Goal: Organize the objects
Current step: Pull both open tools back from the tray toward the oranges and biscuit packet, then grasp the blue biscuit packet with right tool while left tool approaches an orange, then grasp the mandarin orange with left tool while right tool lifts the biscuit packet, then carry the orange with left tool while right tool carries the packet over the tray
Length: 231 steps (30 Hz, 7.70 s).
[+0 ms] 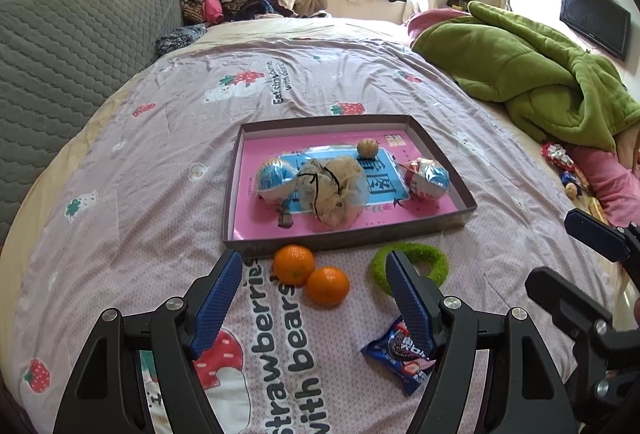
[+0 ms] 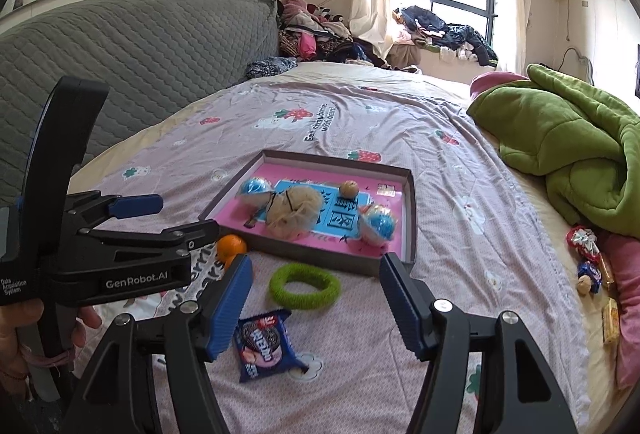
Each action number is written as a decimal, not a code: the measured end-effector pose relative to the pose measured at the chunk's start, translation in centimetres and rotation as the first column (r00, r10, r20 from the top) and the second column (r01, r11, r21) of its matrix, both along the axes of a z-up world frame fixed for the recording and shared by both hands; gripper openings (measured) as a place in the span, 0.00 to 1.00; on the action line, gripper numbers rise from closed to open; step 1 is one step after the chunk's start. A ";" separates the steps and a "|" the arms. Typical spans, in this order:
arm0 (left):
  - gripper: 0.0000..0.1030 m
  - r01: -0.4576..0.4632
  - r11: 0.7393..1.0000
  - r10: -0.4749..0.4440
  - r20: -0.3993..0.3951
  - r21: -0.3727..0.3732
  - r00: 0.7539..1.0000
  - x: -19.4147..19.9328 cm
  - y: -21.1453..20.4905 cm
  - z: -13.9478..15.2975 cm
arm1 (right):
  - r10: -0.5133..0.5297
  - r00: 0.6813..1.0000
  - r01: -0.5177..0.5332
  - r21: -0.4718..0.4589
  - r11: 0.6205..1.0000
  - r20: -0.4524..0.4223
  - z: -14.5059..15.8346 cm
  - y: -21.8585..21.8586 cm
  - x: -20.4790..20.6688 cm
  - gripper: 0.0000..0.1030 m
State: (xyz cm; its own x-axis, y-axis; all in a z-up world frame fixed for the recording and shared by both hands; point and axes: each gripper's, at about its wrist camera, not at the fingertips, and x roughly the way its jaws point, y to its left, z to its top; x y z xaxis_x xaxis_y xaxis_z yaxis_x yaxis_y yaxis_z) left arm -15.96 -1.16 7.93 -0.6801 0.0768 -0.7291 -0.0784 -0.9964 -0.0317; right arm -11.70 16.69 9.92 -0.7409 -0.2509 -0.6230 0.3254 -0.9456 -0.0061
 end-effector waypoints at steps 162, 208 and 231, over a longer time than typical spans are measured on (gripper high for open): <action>0.38 0.040 0.996 -0.034 -0.065 0.080 0.997 6.2 -0.5 -1.8 | 0.077 0.996 -0.071 -0.106 0.992 0.053 -5.1 -1.2 4.4 0.51; 0.38 0.031 0.999 -0.028 -0.149 0.020 0.988 4.0 0.1 0.7 | 0.034 0.997 -0.043 -0.124 0.991 -0.073 -0.2 -1.1 0.7 0.51; 0.38 -0.009 1.000 0.008 -0.135 -0.008 0.991 -2.9 -2.6 1.1 | 0.017 0.994 -0.027 -0.094 0.995 -0.111 2.6 -1.7 -6.2 0.51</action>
